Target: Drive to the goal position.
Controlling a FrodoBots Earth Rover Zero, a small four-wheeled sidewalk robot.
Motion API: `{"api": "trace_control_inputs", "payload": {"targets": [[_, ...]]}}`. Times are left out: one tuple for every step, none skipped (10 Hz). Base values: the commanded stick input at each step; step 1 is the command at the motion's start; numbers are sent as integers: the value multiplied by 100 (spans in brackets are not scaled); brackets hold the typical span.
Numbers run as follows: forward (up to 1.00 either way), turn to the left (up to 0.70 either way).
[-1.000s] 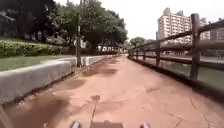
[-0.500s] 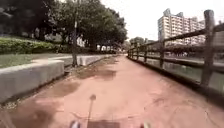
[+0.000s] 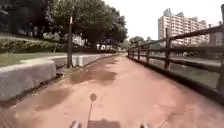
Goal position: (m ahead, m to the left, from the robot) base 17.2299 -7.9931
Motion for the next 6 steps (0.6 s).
{"api": "trace_control_inputs", "payload": {"targets": [[70, 0], [70, 0], [70, 0], [70, 0], [70, 0], [70, 0]]}}
